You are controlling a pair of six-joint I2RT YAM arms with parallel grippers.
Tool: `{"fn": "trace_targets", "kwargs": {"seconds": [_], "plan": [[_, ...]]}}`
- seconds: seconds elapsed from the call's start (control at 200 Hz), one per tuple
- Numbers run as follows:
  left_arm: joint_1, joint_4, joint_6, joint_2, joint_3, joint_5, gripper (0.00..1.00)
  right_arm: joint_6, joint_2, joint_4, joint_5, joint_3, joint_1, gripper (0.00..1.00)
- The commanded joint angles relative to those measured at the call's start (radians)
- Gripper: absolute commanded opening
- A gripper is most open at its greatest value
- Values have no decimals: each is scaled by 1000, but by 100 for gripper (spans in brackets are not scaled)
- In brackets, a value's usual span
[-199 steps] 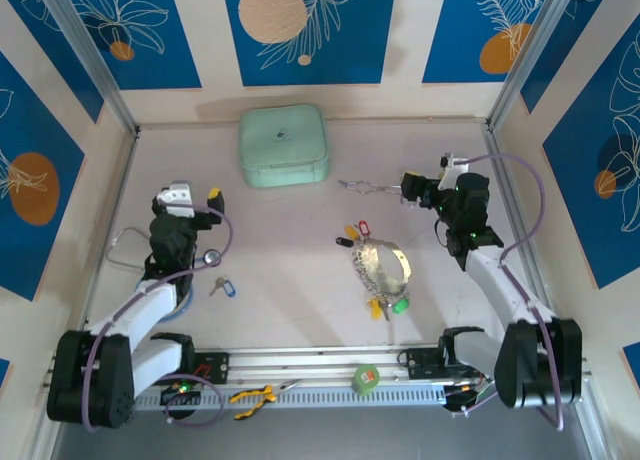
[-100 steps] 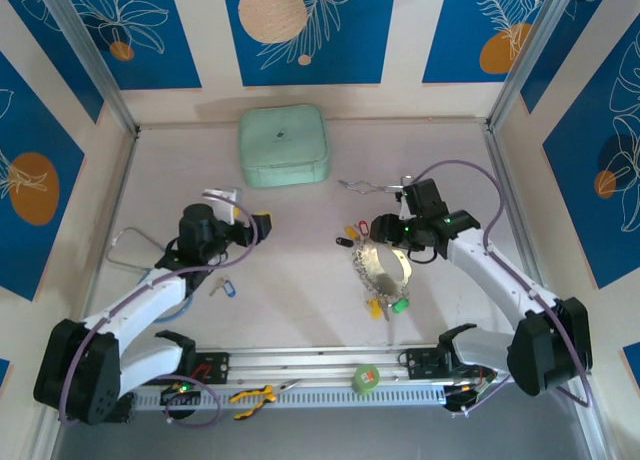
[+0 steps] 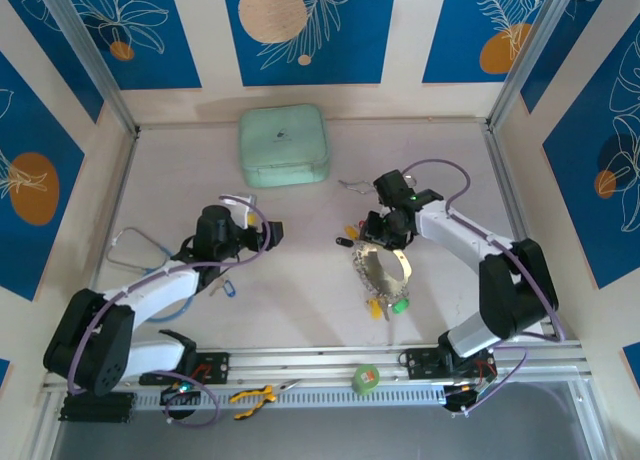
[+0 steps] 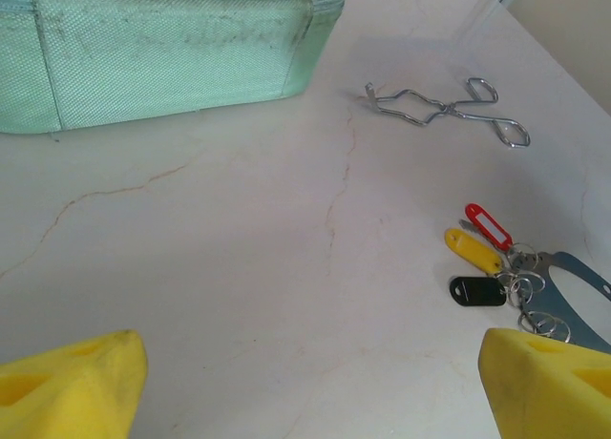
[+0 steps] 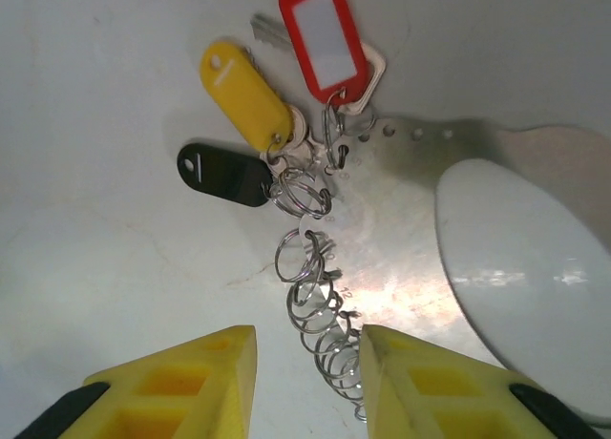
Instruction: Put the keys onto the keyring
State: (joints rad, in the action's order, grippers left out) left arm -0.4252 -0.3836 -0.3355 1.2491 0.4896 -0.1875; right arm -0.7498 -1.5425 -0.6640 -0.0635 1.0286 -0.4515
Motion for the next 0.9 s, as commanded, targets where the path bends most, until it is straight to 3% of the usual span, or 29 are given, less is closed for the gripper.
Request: {"fn": "trace_targets", "kwargs": {"seconds": [0.0, 0.31, 0.5, 0.6, 0.725, 0.895], "plan": [[-10, -65, -12, 21, -2, -21, 89, -69, -63, -24, -5, 47, -37, 34], [-14, -118, -13, 68, -5, -23, 89, -220, -118, 12, -10, 21, -56, 32], [-33, -127, 28, 80, 2, -34, 88, -179, -113, 18, -37, 40, -61, 31], [-69, -113, 91, 84, 14, -35, 88, -20, -69, 4, -94, 79, -57, 32], [-89, -140, 107, 99, 18, -32, 88, 318, -19, -22, -206, 139, -67, 35], [-89, -210, 85, 111, 2, 9, 88, 738, 12, -44, -165, 176, -76, 37]]}}
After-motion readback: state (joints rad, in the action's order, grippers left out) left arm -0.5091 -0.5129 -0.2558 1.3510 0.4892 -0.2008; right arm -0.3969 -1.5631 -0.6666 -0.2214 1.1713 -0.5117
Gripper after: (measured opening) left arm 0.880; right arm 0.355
